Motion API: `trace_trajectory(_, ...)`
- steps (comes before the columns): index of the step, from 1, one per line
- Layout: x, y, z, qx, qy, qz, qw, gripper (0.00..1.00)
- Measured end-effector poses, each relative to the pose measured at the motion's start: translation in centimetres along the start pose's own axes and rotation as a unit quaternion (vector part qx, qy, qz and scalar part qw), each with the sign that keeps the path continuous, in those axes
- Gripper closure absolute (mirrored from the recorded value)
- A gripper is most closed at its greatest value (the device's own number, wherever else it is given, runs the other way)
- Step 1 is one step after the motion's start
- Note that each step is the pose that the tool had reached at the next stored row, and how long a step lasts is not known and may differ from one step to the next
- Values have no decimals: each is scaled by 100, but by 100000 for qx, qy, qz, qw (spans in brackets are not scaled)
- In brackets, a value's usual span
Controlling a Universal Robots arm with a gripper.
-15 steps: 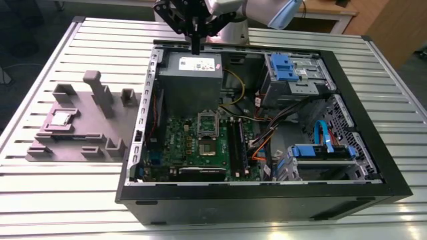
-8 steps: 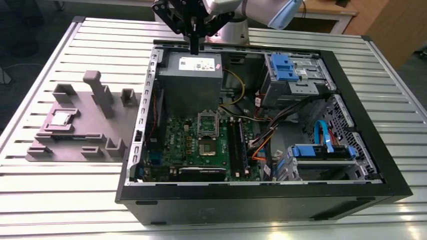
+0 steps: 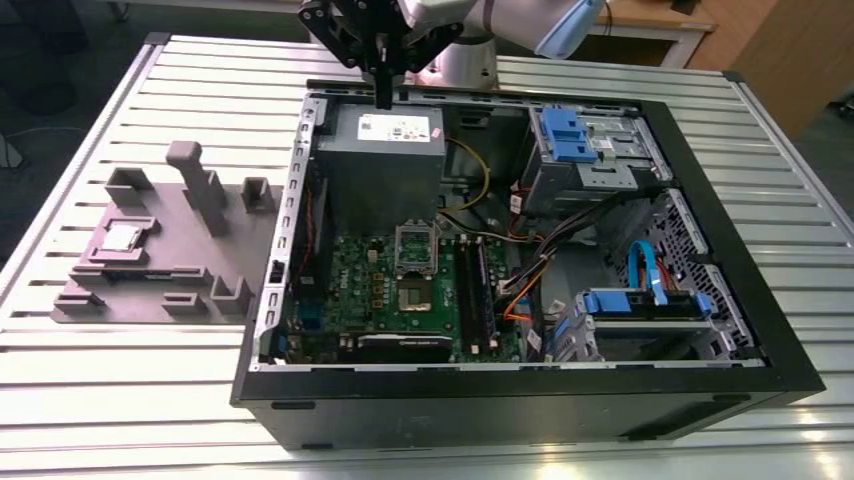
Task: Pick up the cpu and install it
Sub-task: 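Reach for the cpu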
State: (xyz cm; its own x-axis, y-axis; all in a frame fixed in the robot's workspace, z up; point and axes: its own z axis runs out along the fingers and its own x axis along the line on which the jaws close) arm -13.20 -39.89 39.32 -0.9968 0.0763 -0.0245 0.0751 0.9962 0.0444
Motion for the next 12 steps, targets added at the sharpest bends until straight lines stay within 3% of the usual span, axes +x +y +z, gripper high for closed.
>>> trace_trajectory(12,25,-2,0,0,-2,-2,100000,89)
